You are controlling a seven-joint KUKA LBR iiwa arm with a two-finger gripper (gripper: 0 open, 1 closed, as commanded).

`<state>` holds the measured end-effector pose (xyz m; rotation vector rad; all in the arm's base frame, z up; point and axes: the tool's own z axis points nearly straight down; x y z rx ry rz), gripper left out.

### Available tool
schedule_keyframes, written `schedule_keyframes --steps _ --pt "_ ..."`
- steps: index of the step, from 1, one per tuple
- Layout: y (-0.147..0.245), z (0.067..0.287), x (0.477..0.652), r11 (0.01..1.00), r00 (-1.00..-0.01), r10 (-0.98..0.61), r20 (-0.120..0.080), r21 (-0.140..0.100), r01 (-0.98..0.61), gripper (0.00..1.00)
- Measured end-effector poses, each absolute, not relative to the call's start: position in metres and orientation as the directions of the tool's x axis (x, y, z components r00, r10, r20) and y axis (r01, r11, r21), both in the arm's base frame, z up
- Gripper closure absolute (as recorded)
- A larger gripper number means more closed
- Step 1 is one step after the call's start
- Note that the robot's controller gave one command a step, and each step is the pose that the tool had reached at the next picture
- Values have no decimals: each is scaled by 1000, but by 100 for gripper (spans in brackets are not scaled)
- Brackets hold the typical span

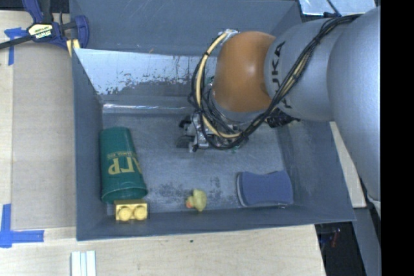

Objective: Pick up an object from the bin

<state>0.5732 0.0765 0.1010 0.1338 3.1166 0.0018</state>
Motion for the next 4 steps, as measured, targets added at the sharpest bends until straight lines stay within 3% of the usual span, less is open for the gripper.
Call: schedule_keyframes --steps 1,2,3,4 --pt "69 165 571 995 -995 103 -16 1 103 100" --pt "64 239 542 996 -996 85 -9 -1 85 100" --pt "63 249 547 996 -996 88 -30 4 88 100" --pt "68 212 543 997 -997 71 -21 0 71 100"
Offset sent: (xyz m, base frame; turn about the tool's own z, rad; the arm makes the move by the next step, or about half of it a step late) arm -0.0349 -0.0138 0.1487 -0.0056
